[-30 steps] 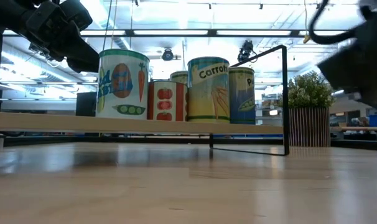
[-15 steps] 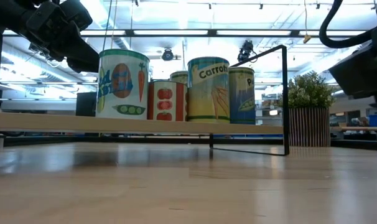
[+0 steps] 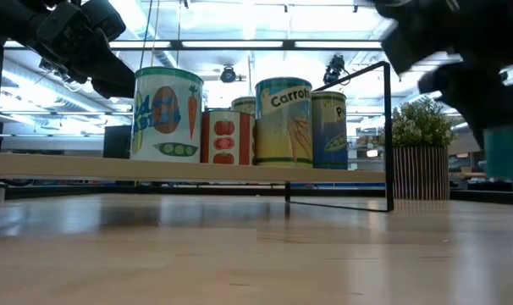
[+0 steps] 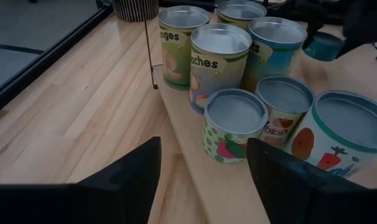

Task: Pick and place cans onto a shelf
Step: Put the small can on the shelf

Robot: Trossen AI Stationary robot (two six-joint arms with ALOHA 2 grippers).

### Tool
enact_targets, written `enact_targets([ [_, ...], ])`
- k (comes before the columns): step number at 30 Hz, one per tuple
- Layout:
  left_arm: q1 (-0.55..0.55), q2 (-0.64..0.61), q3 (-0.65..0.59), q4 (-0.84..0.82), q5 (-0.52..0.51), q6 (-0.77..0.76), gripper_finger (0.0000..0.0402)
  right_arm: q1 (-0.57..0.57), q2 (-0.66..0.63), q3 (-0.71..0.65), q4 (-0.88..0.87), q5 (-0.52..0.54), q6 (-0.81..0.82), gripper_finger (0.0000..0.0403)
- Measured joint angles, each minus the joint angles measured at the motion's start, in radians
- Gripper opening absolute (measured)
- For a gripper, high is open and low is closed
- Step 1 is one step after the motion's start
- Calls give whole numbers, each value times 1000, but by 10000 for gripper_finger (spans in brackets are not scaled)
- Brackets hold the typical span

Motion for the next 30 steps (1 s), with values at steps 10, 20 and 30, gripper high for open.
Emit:
enact_targets([
  [10, 0, 0, 0, 6, 0, 44, 243, -42, 0, 200, -7, 24, -27, 309],
  [20, 0, 0, 0, 24, 0, 41, 243, -75, -2, 370, 17, 135, -114, 309],
  [30, 0, 0, 0, 37, 0, 50, 243, -112, -3, 390, 254, 253, -320, 309],
])
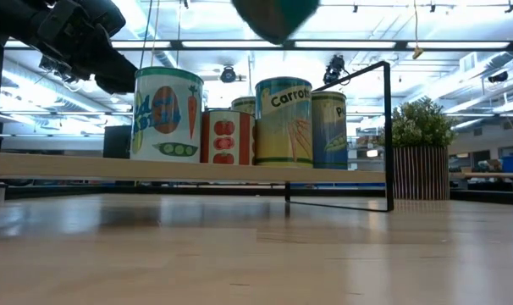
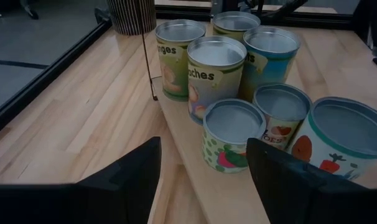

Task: Pick and place cans onto a shelf
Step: Put the small can on the shelf

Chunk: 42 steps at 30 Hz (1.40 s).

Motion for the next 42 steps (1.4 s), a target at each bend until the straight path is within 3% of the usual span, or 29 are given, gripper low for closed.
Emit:
enact_targets([
  [10, 0, 0, 0, 90, 41, 116, 243, -75, -7, 0, 7, 21, -103, 309],
  [15, -6, 0, 1, 157, 172, 218, 243, -112, -49, 0, 1, -28, -160, 309],
  [22, -102, 0, 75, 84, 186, 300, 243, -198, -143, 1, 13, -124, -180, 309],
  [32, -182, 10, 185, 5, 82, 341, 243, -303, -176, 1, 56, -248, -158, 310],
  [42, -393, 71, 352, -217, -122, 209, 243, -296, -159, 79, 118, -225, -274, 309],
])
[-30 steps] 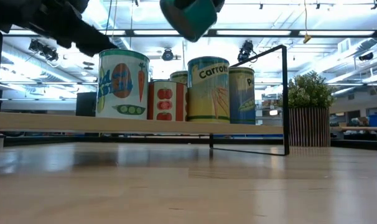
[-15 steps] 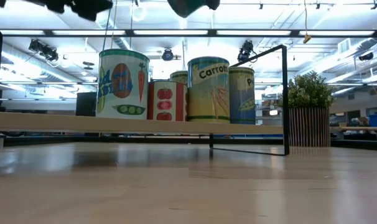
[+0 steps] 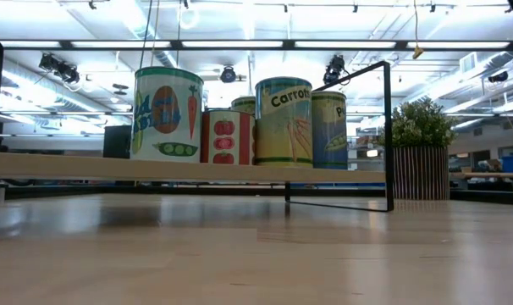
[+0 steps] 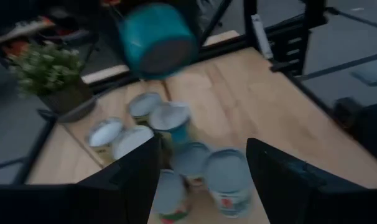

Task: Pick and place cans onto a shelf
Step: Put the small can on the shelf

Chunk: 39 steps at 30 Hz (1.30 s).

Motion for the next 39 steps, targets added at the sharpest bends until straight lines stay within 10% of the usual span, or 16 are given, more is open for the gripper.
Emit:
enact_targets([
  [15, -303, 12, 97, -296, -93, -430, 243, 36, 227, 164, 174, 50, -239, 309],
  [31, -330, 15, 97, -355, -94, -568, 243, 35, 486, 166, 537, 19, -462, 310],
  [39, -330, 15, 97, -356, -94, -581, 243, 37, 521, 166, 432, 81, -473, 310],
])
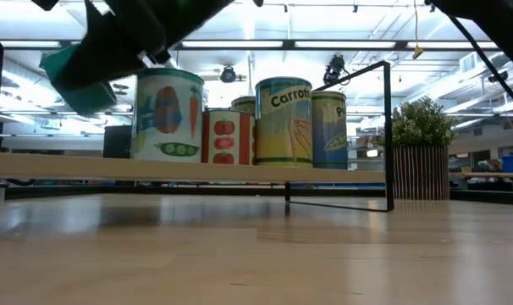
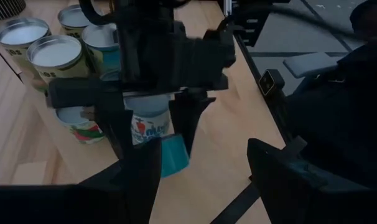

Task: Pick and place cans onto a shelf
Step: Put the small can on the shelf

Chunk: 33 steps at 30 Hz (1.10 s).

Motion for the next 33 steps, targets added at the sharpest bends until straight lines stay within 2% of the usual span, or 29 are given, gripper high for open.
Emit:
enact_targets([
  [3, 0, 0, 0, 0, 0, 0, 243, 4, -3, 0, -39, 6, 2, 310],
  [7, 0, 0, 0, 0, -2, -4, 243, 4, -4, 0, -93, -37, 14, 311],
  [13, 0, 0, 0, 0, -8, -4, 243, 8, -2, 0, -96, -33, 3, 314],
  [24, 0, 0, 0, 1, -8, -5, 243, 8, -2, 0, -134, -55, 2, 362],
  [33, 0, 0, -1, 0, -8, -9, 243, 15, -2, 0, -126, -42, -4, 362],
])
